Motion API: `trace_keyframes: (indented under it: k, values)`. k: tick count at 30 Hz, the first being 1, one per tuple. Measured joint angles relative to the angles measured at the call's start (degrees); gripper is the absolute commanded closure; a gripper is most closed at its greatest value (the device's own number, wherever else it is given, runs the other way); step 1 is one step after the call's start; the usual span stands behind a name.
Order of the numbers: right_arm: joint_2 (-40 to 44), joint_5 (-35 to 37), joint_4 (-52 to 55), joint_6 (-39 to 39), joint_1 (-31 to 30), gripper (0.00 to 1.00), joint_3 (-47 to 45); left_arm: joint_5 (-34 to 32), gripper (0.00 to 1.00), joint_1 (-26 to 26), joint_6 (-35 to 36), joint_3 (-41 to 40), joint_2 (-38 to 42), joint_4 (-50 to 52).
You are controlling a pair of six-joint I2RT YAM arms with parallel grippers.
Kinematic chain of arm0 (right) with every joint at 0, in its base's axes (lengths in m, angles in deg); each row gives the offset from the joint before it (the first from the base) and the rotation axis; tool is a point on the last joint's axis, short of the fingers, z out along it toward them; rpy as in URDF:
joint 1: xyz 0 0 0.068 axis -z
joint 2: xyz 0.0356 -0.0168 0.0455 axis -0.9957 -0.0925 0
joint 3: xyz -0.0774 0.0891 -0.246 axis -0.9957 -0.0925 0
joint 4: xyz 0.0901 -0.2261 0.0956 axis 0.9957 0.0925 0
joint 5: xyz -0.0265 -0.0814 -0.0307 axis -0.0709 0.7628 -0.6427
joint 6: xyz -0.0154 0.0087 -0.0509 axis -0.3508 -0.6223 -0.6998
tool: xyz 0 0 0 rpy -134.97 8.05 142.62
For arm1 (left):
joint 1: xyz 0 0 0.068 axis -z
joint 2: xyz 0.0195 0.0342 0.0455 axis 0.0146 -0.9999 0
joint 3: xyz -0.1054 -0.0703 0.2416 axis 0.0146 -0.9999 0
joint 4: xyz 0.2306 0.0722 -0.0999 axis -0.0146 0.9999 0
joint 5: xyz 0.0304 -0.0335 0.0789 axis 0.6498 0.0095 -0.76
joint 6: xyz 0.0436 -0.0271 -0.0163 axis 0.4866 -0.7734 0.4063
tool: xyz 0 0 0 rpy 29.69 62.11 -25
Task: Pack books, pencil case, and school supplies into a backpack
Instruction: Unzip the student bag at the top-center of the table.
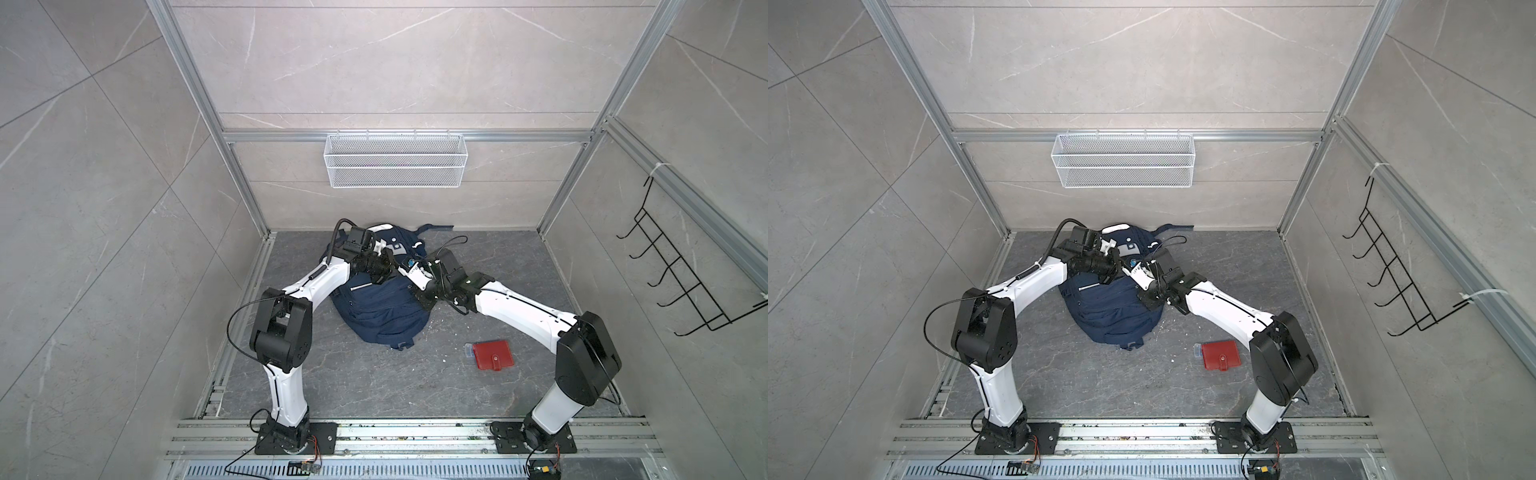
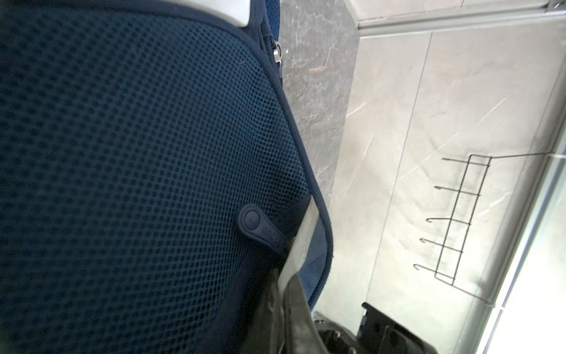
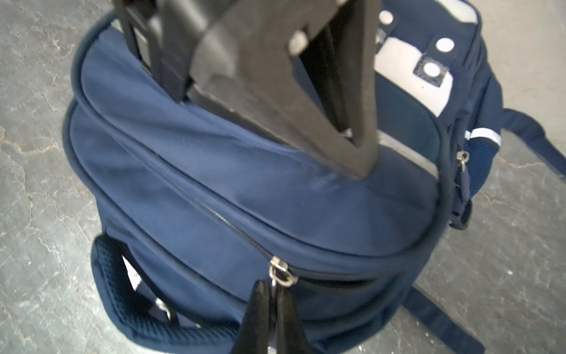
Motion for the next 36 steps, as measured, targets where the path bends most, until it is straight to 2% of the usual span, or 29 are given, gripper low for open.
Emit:
trace_keyframes:
  k: [5, 11, 16, 20, 25, 31, 36]
  values:
    - [0.83, -1.27, -3.21, 3.54, 1.40, 1.00, -2.05, -2.64, 1.00, 0.66, -4.66, -1.62, 1.33, -3.15]
    - [1.05, -6.38, -3.19, 5.99, 6.12, 1.00, -2.89, -10.49, 0.99, 3.85, -6.58, -7.34, 7.39, -6.08]
    - [1.01, -7.58, -3.13, 6.23, 9.31, 1.00, -2.84, -13.99, 0.57, 4.59, -3.74, -7.48, 10.58, -1.90]
    - [-0.13, -7.63, -2.32, 6.21, 11.52, 1.00, -1.16, -15.06, 0.43, 3.91, 2.43, -3.61, 13.03, 5.49]
    - [-2.21, -7.98, -1.90, 5.99, 11.87, 1.00, 1.86, -14.40, 0.41, 3.08, 10.05, -3.82, 14.51, 10.45]
    - [-4.17, -8.74, -0.74, 4.79, 11.87, 1.00, 4.28, -13.31, 0.41, 3.06, 17.40, -10.62, 14.53, 13.03]
    - [-4.79, -9.49, 0.17, 3.85, 11.87, 1.00, 4.94, -11.37, 0.48, 3.61, 21.33, -15.87, 13.38, 10.71]
